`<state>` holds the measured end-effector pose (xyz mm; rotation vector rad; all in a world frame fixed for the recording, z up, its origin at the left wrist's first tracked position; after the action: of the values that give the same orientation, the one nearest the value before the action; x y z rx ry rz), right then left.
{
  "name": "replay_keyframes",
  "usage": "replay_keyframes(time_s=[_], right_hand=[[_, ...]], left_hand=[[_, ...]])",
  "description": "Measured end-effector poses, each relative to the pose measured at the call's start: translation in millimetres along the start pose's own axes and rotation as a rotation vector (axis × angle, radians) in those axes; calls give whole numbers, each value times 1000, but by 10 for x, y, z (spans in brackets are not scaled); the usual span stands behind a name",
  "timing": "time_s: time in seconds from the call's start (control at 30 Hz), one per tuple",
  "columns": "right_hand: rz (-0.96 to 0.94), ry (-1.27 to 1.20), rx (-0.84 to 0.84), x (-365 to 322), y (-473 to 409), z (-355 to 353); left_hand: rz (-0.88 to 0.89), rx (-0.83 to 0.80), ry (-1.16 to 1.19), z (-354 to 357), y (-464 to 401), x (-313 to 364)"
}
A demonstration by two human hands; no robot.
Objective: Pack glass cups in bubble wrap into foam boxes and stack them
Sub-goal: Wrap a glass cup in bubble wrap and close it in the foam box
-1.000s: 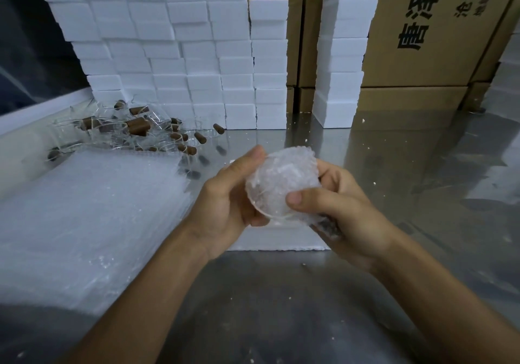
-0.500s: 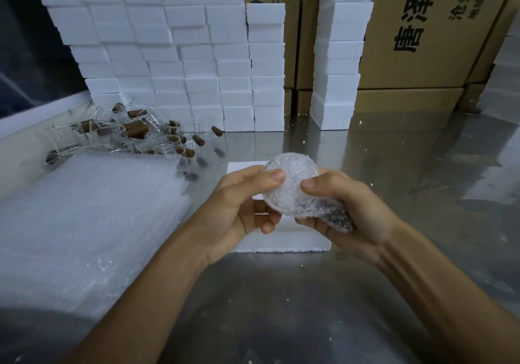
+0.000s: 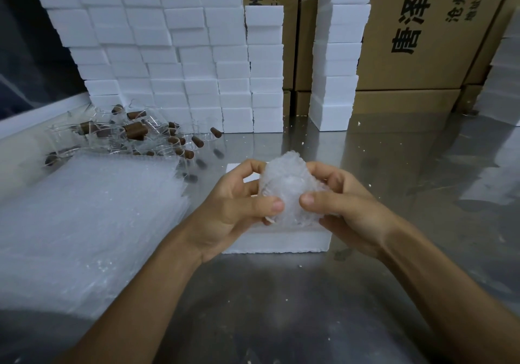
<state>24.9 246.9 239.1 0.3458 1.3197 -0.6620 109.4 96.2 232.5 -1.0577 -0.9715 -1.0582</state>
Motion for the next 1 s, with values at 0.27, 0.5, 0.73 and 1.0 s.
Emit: replay_keyframes(time_s=[0.27, 0.5, 0.73, 1.0], right_hand=[[-130, 562, -95, -27, 39, -49], [-268, 947, 106, 14, -20, -87], [-524, 861, 272, -12, -11, -118], [-541, 839, 218, -6, -19, -111]], left_hand=[[91, -54, -459, -65, 45, 63], [321, 70, -773, -21, 7, 34], [455, 234, -757, -121, -17, 89], [427, 214, -726, -141, -32, 49]])
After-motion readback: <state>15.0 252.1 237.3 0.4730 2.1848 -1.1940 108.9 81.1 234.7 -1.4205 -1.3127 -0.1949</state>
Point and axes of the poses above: each hand's wrist, its own y-axis away from the middle knuckle, its own z-axis out of the palm, x = y × z, the point moved 3 cm from there along -y, towards the middle knuckle, and after that the axes turned 6 degrees about x, right-handed, at the moved point
